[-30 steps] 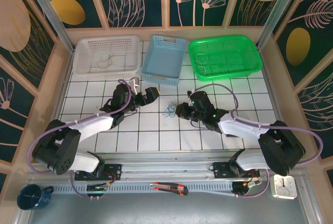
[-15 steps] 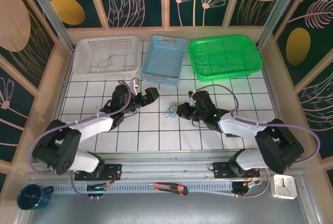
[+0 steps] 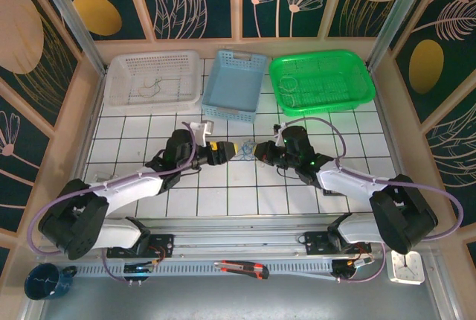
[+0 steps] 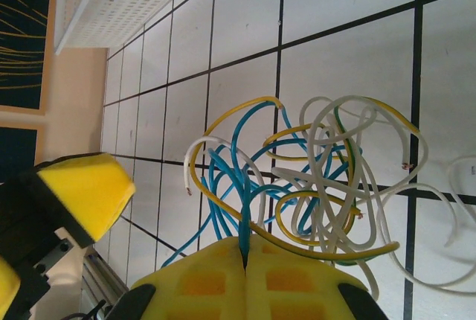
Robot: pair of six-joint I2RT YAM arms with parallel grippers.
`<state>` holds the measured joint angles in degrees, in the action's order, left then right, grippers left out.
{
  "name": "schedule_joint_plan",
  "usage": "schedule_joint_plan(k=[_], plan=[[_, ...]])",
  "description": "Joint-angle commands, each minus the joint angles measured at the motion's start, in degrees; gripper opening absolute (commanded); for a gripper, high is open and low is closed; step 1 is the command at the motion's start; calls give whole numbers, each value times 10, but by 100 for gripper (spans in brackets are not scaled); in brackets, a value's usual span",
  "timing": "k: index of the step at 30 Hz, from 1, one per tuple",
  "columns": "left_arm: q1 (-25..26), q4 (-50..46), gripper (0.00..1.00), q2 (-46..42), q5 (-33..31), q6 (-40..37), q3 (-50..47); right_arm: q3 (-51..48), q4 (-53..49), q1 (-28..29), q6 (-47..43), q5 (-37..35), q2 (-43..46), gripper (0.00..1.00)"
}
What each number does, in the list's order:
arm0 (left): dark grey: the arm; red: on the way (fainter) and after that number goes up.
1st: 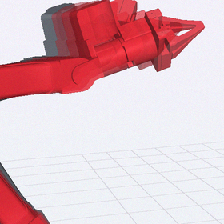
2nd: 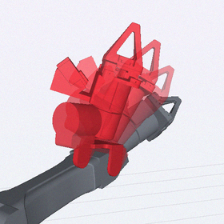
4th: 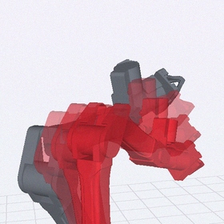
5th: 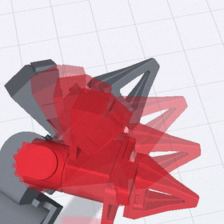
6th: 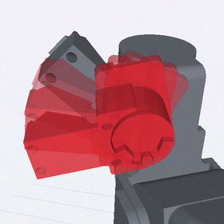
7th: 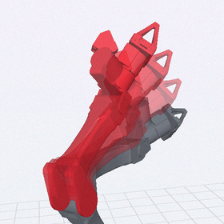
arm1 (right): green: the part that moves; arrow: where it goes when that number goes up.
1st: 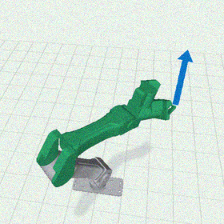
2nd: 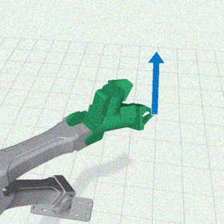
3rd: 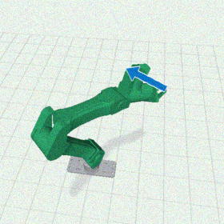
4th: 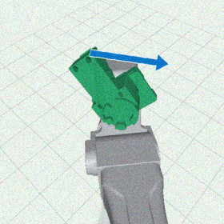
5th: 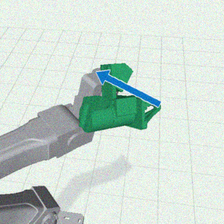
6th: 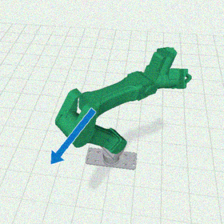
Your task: Untangle the cables
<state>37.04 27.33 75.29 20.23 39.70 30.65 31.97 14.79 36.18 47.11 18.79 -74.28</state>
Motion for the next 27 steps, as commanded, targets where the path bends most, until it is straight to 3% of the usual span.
schedule_joint_plan(k=[1,7,19,27], plan=[[27,-57,75,-10,-52,-110,27,8,13,-6,5,10,8,0],[84,-102,73,26,-122,-189,68,6,12,-6,6,13,8,0],[99,-102,67,86,-151,-218,103,0,9,-6,6,11,20,0],[99,-91,49,107,-147,-218,112,-2,9,-7,7,13,23,0]])
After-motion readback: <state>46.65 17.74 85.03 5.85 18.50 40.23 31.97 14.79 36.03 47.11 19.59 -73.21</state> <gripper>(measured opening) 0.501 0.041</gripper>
